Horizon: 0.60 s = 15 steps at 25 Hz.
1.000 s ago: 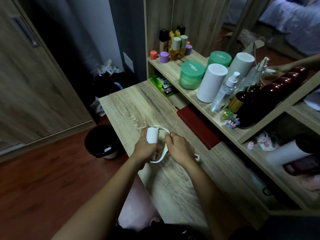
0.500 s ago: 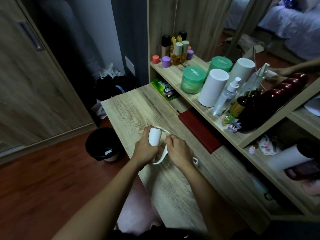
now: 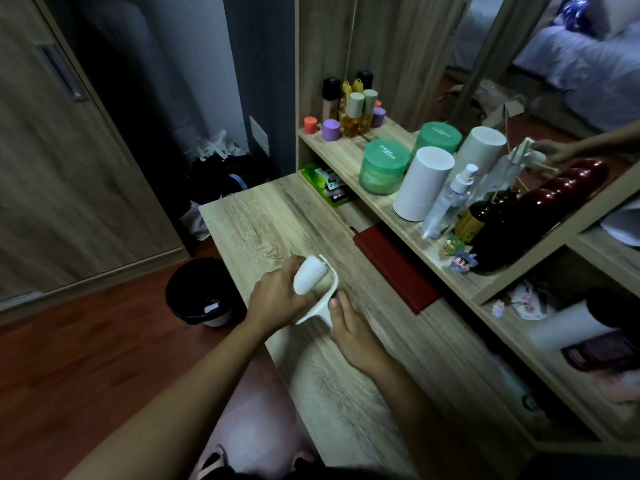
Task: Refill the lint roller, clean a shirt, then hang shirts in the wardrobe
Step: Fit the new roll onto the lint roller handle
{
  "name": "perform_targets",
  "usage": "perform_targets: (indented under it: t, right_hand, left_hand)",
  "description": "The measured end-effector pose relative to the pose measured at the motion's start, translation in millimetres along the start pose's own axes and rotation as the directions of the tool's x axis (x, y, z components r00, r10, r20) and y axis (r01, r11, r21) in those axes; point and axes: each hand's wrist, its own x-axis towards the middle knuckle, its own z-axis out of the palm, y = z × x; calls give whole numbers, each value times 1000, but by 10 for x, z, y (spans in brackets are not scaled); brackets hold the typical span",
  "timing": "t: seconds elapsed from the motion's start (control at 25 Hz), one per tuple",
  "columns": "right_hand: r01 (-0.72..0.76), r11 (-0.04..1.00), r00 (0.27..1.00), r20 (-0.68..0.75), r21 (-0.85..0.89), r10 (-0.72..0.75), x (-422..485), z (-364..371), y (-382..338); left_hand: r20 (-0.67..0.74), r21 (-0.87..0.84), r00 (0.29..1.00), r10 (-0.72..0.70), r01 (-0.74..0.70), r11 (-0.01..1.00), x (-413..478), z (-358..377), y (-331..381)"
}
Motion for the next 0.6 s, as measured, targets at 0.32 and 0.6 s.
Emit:
perform_targets:
  t: [0.32,0.6]
  right_hand:
    - [31,994,999,28,102,-34,-84,141,57]
    - [28,980,978,-208,199,14,-90,150,113]
  left_hand:
    - [-57,61,989,135,-131,989,-103,-34,6]
    - [66,9,971,231,-232,973,123,-277,137]
